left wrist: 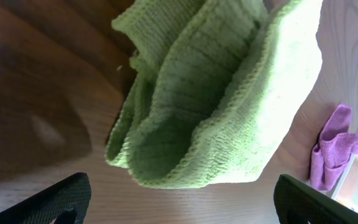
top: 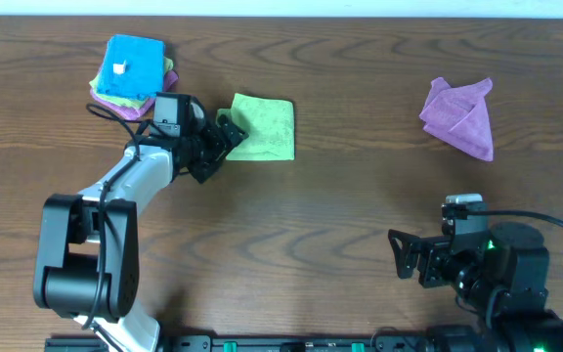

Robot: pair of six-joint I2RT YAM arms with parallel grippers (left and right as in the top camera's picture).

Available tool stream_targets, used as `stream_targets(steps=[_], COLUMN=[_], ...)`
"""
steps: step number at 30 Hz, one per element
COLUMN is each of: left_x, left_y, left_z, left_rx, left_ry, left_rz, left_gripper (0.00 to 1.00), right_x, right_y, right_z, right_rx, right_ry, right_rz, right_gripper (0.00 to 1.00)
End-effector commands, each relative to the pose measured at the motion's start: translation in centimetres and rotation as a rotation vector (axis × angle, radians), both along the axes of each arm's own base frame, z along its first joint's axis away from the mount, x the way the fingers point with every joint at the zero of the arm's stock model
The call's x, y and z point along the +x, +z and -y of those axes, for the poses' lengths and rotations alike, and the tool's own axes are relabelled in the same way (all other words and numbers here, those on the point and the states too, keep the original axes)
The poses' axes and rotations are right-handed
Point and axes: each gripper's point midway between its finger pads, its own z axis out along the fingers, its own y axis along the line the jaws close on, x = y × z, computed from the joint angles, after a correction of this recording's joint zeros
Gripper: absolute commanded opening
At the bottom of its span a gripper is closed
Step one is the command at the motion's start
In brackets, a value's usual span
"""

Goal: Fold the cloth
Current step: 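Carry the folded green cloth with the left gripper to the cloth stack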

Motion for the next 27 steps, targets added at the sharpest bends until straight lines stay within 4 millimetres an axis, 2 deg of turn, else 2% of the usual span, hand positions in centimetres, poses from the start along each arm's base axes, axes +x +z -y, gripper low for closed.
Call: stream_targets(steps=[1,9,14,16,17,19,22,23,24,25,27], left_x=[0.8,0.9,0.8,1.6,1.8,2.1,3.1,3.5,4.0,4.8,7.1], left_y=[0.2,-0.3,-1.7,-1.9,-2.1,-3.1,-3.9,-3.7,-3.2,-2.1,1.7], left_z=[0.1,0.4,1.5,2.2,2.3,2.4,2.8,3.0,3.2,3.6,4.1], left_rx=[0.007,0.014,0.002,-0.003,-0.002,0.013,0.017,0.006,-0.008,-0.024,-0.069], left_ry=[0.03,0.041,0.033,0.044,0.053,0.082,0.077,0.073,0.068,0.053,0.036], left_rz=[0.004,-0.006,-0.03,-0.004,0.001,-0.005,0.034,0.057,0.084,0.144,0.295], left_gripper=[0.95,0.95,0.96,1.0,0.9,0.59,0.38,0.15,0.06,0.06,0.06], right_x=[-0.1,-0.1,-0.1,-0.1,-0.1,-0.1,-0.1,-0.1,-0.1,-0.1,-0.1], right_y=[-0.4,-0.4,-0.4,-0.4,-0.4,-0.4,-0.4,-0.4,-0.4,-0.4,-0.4], right_z=[0.2,0.2,0.2,0.2,0.2,0.2,0.2,0.2,0.2,0.2,0.2], right_rx=[0.005,0.005,0.005,0.005,0.005,0.005,0.005,0.005,0.005,0.005,0.005], right_ry=[-0.019,-0.019,-0.019,-0.019,-0.019,-0.019,-0.019,-0.019,-0.019,-0.019,-0.019], right_rz=[-0.013,-0.013,-0.013,-0.013,-0.013,-0.013,-0.013,-0.013,-0.014,-0.013,-0.014], right_gripper=[0.99,0.99,0.99,0.99,0.99,0.99,0.99,0.99,0.99,0.99,0.99])
